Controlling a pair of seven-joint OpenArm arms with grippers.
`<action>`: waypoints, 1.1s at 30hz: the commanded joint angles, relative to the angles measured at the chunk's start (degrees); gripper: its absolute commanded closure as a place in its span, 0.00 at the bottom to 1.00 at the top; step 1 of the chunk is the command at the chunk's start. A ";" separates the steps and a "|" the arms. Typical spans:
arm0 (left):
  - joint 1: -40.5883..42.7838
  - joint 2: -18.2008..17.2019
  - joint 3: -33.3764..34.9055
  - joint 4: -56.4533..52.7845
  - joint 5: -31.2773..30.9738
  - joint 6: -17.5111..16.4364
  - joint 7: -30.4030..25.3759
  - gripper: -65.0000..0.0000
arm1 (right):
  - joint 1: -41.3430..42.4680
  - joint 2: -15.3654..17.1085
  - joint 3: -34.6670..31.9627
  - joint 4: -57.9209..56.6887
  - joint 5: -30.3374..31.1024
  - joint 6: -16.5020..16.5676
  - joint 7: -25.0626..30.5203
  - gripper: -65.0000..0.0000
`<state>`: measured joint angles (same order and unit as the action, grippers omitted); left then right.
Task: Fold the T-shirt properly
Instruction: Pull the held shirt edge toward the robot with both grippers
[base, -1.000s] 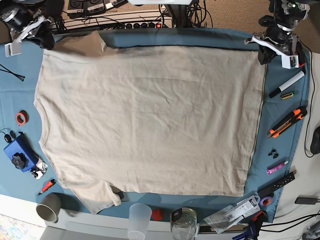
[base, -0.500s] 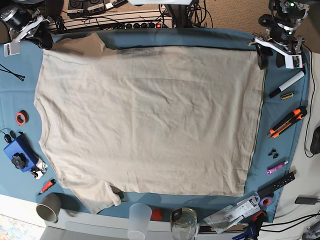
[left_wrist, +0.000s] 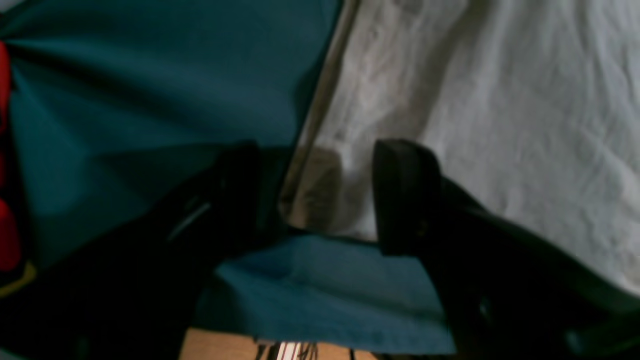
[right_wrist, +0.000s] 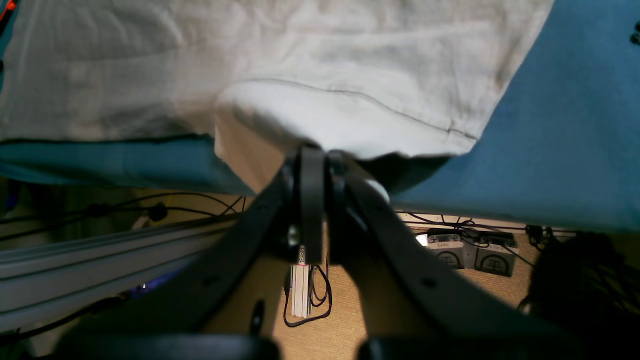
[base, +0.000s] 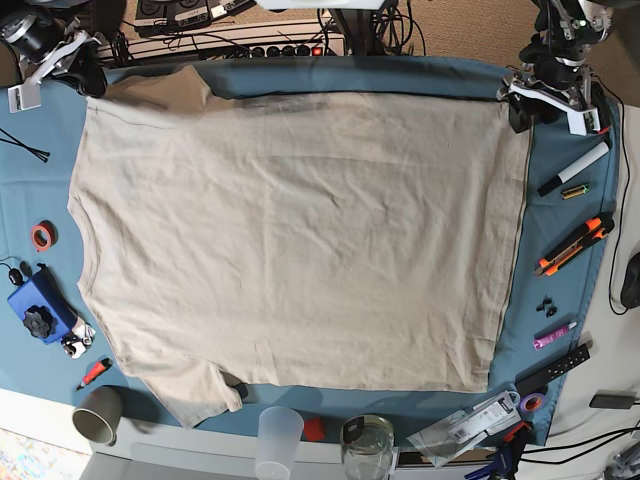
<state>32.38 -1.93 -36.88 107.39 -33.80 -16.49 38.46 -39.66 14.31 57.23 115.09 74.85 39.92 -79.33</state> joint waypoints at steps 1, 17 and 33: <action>0.44 -0.09 0.02 0.04 -1.11 -0.55 2.49 0.45 | -0.35 0.94 0.63 0.79 0.76 0.08 0.83 1.00; 0.11 0.15 8.94 0.02 4.48 -0.46 3.10 0.96 | -0.35 0.94 0.63 0.79 0.76 0.08 0.42 1.00; 3.89 0.11 -3.19 10.56 -3.52 -0.55 13.20 1.00 | -0.37 0.92 1.86 0.81 0.83 0.08 2.32 1.00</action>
<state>35.66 -1.43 -39.72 117.10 -37.01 -17.37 52.34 -39.64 14.28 58.22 115.09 74.87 39.92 -78.59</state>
